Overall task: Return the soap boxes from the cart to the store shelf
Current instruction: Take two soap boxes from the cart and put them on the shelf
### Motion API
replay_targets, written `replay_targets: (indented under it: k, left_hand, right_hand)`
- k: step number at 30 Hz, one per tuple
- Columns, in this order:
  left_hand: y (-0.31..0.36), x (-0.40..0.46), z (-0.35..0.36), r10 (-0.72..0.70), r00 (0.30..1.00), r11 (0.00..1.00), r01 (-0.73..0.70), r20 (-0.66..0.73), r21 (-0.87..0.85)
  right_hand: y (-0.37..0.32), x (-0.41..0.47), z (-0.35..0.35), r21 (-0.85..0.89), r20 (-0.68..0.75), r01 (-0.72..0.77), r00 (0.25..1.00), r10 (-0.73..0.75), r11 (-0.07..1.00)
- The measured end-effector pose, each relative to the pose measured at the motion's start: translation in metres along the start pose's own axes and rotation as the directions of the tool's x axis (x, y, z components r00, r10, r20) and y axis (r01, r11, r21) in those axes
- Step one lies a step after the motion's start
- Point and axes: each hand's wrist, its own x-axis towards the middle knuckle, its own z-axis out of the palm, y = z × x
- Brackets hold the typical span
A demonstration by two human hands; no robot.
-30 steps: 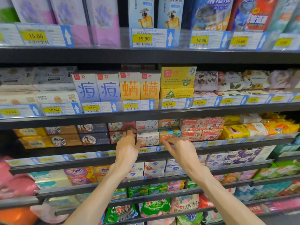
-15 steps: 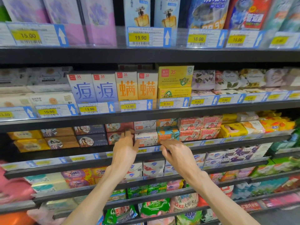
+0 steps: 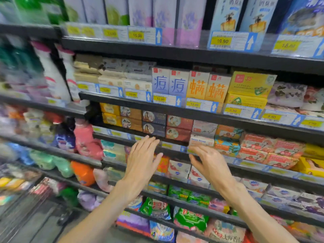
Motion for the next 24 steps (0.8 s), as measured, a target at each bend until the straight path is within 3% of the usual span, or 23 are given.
replay_targets:
  k: [5, 11, 16, 24]
  left_hand:
    - [-0.036, -0.073, -0.049, -0.181, 0.983, 0.973, 0.182, -0.022, 0.139]
    - [-0.063, -0.185, -0.105, -0.406, 0.911, 0.865, 0.408, -0.068, 0.293]
    - [-0.086, -0.284, -0.161, -0.579, 0.806, 0.726, 0.579, -0.124, 0.371]
    - [-0.142, -0.416, -0.248, -0.681, 0.677, 0.576, 0.730, -0.279, 0.366]
  right_hand:
    - [-0.045, 0.011, 0.011, 0.074, 0.057, 0.183, 0.981, -0.188, 0.980]
    - [-0.130, 0.002, 0.025, 0.210, 0.098, 0.380, 0.908, -0.406, 0.901]
    - [-0.226, -0.010, 0.036, 0.350, 0.118, 0.538, 0.786, -0.606, 0.766]
    - [-0.409, -0.027, 0.062, 0.494, 0.055, 0.690, 0.582, -0.811, 0.529]
